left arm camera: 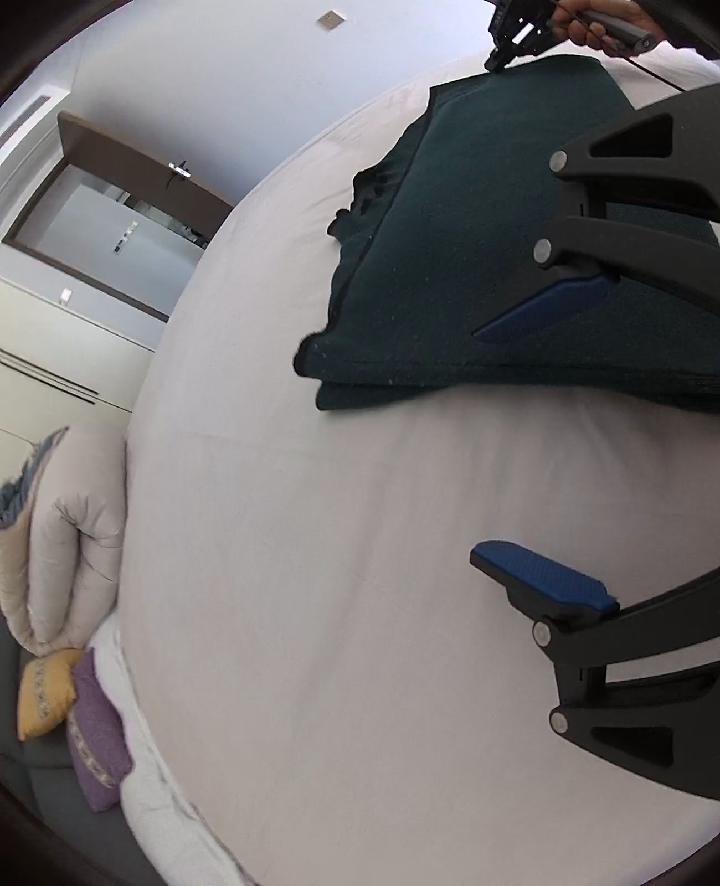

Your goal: Fold small clothes

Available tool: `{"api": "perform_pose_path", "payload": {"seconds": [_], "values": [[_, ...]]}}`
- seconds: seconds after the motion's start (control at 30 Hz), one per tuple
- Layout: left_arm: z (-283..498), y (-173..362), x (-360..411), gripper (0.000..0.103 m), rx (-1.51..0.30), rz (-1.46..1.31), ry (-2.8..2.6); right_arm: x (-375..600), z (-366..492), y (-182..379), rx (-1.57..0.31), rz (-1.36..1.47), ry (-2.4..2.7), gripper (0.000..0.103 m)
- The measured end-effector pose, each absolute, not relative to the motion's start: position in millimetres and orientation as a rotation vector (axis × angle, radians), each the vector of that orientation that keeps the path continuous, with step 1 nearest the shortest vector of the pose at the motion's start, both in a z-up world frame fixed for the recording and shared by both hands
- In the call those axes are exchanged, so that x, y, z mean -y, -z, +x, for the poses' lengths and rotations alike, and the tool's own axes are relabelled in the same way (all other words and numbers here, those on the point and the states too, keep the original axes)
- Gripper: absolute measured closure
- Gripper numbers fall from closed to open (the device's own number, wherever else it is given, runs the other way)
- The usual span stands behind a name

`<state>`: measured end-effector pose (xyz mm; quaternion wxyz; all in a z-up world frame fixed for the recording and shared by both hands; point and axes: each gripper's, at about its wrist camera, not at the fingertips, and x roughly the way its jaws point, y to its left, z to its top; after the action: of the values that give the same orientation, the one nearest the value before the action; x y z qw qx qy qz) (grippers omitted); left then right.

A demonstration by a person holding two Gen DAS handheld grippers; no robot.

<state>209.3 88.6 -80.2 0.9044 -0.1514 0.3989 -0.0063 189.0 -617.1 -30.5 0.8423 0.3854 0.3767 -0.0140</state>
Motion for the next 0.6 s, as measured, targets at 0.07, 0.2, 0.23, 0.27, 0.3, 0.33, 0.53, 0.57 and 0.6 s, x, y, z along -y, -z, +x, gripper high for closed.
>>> {"api": "perform_pose_path", "payload": {"seconds": [0.07,0.2,0.23,0.27,0.3,0.33,0.53,0.57,0.6], "values": [[201.9,65.2,-61.1,0.028,-0.796,-0.230,0.047,583.4,178.9,22.8,-0.812,0.812,-0.114,0.101],[197.2,63.2,12.8,0.027,-0.824,-0.074,0.211,471.8,175.6,20.7,-0.927,0.704,-0.468,0.101],[198.8,70.3,27.6,0.027,-0.860,-0.038,0.226,448.3,176.8,24.3,-0.954,0.683,-0.529,0.101],[202.2,81.3,40.5,0.027,-0.912,0.003,0.233,428.4,179.1,30.4,-0.984,0.663,-0.572,0.101],[205.6,95.3,50.5,0.027,-0.968,0.034,0.233,414.3,182.1,39.0,-1.026,0.644,-0.590,0.101],[206.0,103.0,53.6,0.027,-0.977,0.044,0.220,406.1,186.1,49.8,-1.074,0.626,-0.574,0.101],[207.3,101.6,49.7,0.024,-0.978,0.051,0.205,449.7,192.2,91.5,-1.069,0.791,-0.458,0.102],[208.0,101.6,49.0,0.024,-0.978,0.053,0.206,462.5,190.7,91.1,-1.049,0.807,-0.426,0.102],[208.4,101.3,48.6,0.024,-0.977,0.052,0.207,476.9,188.1,90.1,-1.029,0.819,-0.384,0.102]]}}
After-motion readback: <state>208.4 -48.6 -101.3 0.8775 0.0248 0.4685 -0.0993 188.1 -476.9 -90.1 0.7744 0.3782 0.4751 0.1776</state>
